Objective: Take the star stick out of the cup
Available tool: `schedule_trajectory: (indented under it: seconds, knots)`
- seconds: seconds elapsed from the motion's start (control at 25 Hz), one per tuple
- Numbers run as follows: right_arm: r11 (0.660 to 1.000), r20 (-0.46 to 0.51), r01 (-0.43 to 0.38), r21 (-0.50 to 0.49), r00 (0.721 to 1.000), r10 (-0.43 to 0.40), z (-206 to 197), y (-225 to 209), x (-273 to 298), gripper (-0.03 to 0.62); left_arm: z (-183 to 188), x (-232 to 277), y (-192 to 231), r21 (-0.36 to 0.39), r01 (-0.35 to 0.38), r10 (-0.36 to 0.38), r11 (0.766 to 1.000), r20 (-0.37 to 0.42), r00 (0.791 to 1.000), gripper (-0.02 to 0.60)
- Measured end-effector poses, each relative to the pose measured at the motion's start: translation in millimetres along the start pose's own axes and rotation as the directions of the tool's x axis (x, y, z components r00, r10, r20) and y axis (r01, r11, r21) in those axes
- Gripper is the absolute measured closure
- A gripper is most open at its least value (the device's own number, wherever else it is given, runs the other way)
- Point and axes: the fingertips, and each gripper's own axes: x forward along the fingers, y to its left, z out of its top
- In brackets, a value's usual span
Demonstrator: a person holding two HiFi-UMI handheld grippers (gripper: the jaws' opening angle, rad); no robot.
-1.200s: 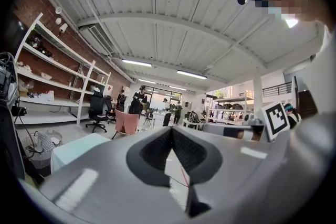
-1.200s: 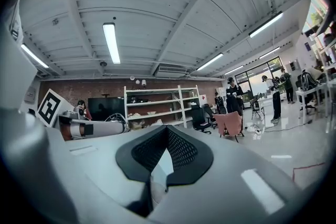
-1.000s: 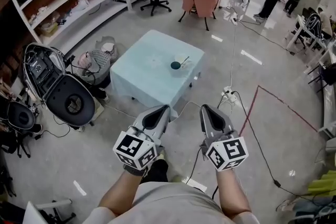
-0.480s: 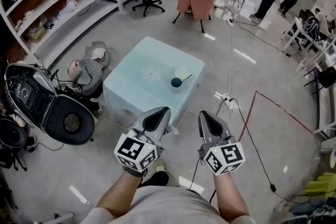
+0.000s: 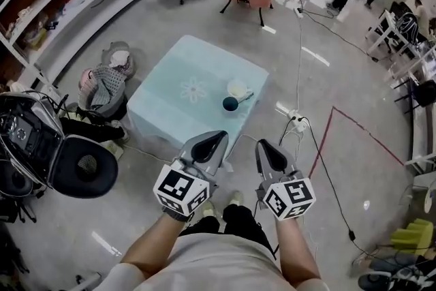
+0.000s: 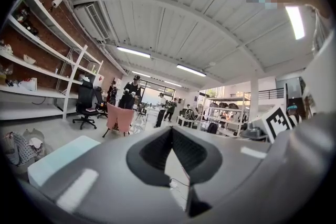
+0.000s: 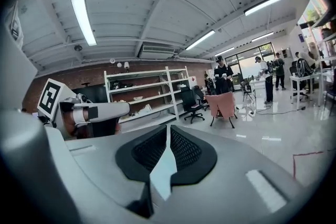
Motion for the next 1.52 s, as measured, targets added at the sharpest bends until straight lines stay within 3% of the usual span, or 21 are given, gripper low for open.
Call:
schedule_trajectory:
  seconds: [0.6,0.96,1.16,1.52]
  knots:
    - [0.997,-0.144,-0.024,0.079,0.989,0.035,-26.4,-120.1,136.1,0.553,-27.7,129.5,62.9,0.004,-0.037,0.037,0.999,-0.053,0.998,0.575]
    - [0.980,-0.317,-0.008,0.197,0.946,0.072,-91.4,-184.6,202.2,0.517,-61.6,194.9,96.6,-0.019,-0.110,0.107,0.994,-0.109,0.988,0.575]
    - [0.947,-0.378,0.024,0.320,0.920,0.104,-126.5,-198.0,219.4,0.509,-83.0,206.3,107.1,-0.034,-0.140,0.133,0.990,-0.159,0.978,0.575]
    - [0.854,-0.407,0.073,0.515,0.898,0.169,-152.0,-211.6,246.5,0.500,-99.5,215.1,124.3,-0.055,-0.191,0.176,0.980,-0.204,0.963,0.575]
